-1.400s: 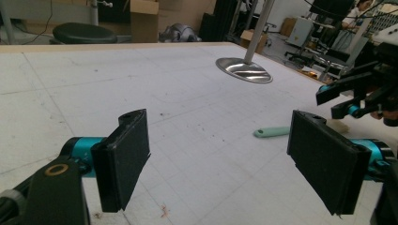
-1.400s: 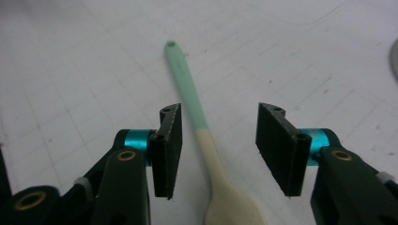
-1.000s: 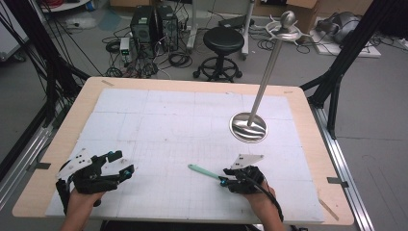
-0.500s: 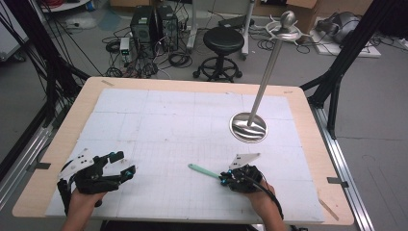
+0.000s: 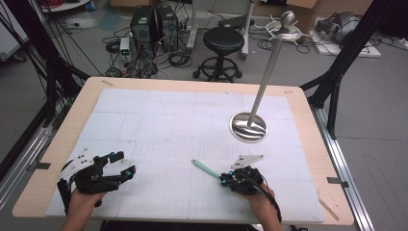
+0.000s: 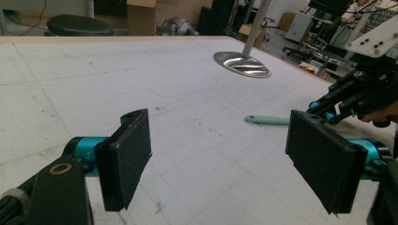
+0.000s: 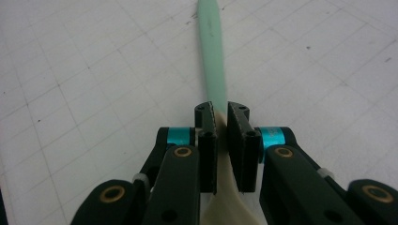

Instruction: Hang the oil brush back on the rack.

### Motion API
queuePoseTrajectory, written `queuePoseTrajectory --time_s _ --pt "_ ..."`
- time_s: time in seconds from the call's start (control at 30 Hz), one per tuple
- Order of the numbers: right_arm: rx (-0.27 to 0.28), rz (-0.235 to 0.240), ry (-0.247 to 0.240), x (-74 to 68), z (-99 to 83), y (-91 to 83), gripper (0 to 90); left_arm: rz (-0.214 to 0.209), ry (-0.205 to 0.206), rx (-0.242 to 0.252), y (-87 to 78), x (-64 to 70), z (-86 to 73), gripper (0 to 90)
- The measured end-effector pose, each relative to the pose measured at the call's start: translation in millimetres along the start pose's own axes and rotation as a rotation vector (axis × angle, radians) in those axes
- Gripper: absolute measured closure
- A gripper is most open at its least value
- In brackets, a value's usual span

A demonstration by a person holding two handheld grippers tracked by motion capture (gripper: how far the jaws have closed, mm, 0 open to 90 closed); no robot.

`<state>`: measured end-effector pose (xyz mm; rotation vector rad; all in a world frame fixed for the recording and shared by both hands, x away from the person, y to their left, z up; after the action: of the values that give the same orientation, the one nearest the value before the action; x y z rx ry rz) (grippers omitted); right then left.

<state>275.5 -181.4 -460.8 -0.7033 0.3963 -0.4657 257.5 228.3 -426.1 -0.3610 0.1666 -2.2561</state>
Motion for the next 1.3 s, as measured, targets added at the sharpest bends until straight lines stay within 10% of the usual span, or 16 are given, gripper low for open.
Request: queuePoseTrajectory --time_s 0.63,1.3 --pt "0.280 0.084 0.008 -16.9 16.9 -32.2 83.0 -0.082 0.003 0.008 1.0 6.6 3.5 24.2" --pt "0.389 0.252 -0.089 -38.4 29.5 -42.4 82.9 -0.375 0.033 0.043 35.7 51.3 42.8 27.3"
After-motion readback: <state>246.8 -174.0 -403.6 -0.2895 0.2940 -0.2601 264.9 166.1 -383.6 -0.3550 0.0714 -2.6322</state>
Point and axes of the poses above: each handheld gripper's, and its own axes: y roughly forward along the jaws, z roughly out of its top, x roughly to its right, the point moved 3 cm from there along y, roughly forward along the jaws, and after that the axes turned 7 degrees about z, right-handed, at the moved point
